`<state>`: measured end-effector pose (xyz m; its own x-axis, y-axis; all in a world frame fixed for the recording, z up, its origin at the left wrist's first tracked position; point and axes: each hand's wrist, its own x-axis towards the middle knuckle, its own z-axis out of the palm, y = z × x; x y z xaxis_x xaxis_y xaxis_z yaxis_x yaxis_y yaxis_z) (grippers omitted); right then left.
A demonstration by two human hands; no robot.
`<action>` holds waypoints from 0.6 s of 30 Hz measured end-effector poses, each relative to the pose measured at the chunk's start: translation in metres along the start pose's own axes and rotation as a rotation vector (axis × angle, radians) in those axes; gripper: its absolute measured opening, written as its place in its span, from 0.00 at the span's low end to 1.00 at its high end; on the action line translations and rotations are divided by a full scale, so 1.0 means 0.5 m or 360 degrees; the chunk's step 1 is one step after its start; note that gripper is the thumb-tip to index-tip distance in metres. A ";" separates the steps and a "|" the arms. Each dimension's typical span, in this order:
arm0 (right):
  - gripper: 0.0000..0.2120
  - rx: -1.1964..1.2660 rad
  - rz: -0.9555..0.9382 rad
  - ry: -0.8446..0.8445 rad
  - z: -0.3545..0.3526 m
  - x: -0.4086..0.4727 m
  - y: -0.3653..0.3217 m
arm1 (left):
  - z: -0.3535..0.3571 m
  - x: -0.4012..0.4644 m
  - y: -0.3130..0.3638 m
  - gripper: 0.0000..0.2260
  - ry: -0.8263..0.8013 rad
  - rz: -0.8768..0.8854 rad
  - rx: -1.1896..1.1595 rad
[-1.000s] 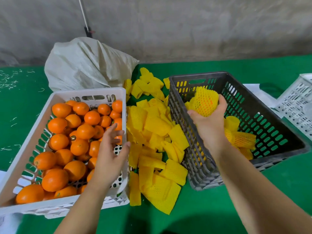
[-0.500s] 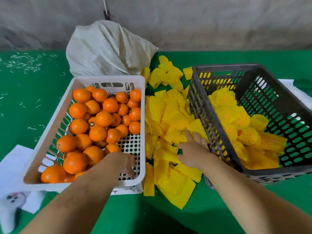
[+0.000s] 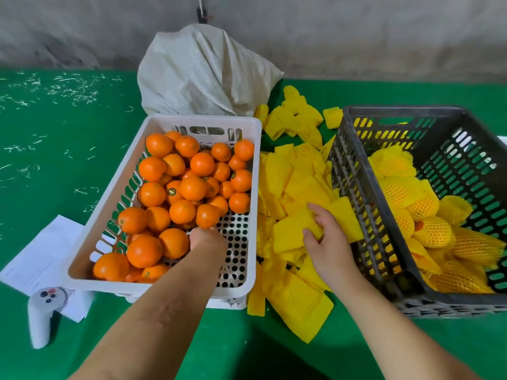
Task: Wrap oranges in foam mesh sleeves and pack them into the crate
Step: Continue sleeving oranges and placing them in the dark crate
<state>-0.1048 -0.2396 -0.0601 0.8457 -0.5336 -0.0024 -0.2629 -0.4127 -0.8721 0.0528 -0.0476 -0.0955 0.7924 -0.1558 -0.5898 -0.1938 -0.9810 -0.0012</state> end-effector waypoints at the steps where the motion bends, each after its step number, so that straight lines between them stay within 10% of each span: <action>1: 0.29 0.0097 0.0088 -0.0016 0.005 -0.007 -0.010 | -0.007 -0.010 0.000 0.26 0.0001 0.0077 0.0133; 5: 0.28 0.0337 0.0271 0.0133 0.005 -0.020 -0.028 | -0.031 -0.031 0.005 0.23 0.0250 0.0319 -0.0016; 10: 0.25 0.0656 0.0482 0.0244 0.002 -0.037 -0.056 | -0.081 -0.097 -0.004 0.24 0.0730 0.0444 -0.1823; 13: 0.19 0.0676 0.0332 0.0183 0.007 -0.043 -0.092 | -0.091 -0.182 0.031 0.20 0.0176 0.0731 -0.2778; 18: 0.14 0.1086 0.0262 0.0208 0.014 -0.068 -0.147 | -0.042 -0.250 0.098 0.32 -0.0486 0.0837 -0.3223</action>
<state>-0.1111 -0.1859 0.0007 0.7464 -0.6508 -0.1389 0.0033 0.2123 -0.9772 -0.0437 -0.0785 -0.0051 0.7487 -0.5782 -0.3242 0.5973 0.3762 0.7083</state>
